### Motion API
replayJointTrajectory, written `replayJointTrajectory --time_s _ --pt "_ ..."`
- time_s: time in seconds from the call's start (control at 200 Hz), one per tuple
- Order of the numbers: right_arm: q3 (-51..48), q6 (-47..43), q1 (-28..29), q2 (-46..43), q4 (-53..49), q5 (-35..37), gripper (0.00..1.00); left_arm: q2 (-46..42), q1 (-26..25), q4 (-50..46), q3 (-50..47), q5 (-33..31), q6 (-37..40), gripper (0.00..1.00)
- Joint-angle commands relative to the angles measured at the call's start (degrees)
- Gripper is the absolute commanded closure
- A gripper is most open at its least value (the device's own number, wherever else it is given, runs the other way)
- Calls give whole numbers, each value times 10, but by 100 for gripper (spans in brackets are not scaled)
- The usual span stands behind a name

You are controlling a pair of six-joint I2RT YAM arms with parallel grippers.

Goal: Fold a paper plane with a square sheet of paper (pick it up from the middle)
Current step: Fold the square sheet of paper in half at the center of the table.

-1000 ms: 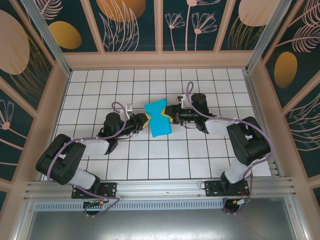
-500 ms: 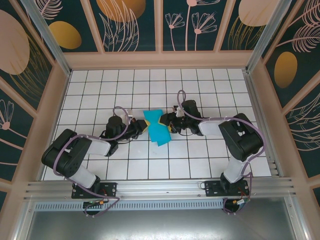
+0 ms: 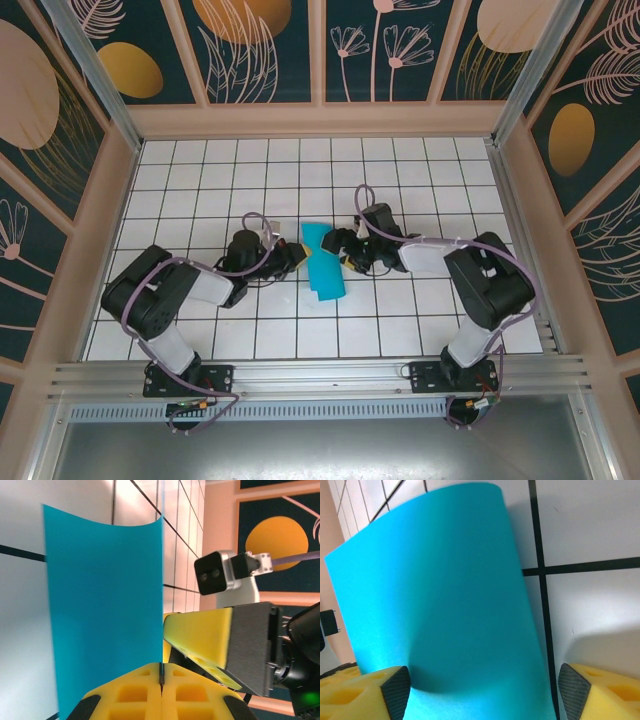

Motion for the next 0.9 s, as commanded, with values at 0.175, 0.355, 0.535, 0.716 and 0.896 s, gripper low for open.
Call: replayJointTrajectory --time_s 0.175,0.355,0.535,0.716,0.896 --pt "-22 -83 -44 -75 -82 10 17 48 -34 6 41 -21 13 100" --pt "-19 -156 -58 -63 -122 -32 19 59 -37 -23 49 -38 22 100" --pt "7 -174 -57 -24 -136 -52 25 66 -37 -76 71 -40 52 100" --pt "29 -187 -56 8 -148 -63 32 67 -37 -121 90 -45 78 100" --pt "48 -197 -54 28 -164 -62 38 75 -37 -121 89 -45 78 100"
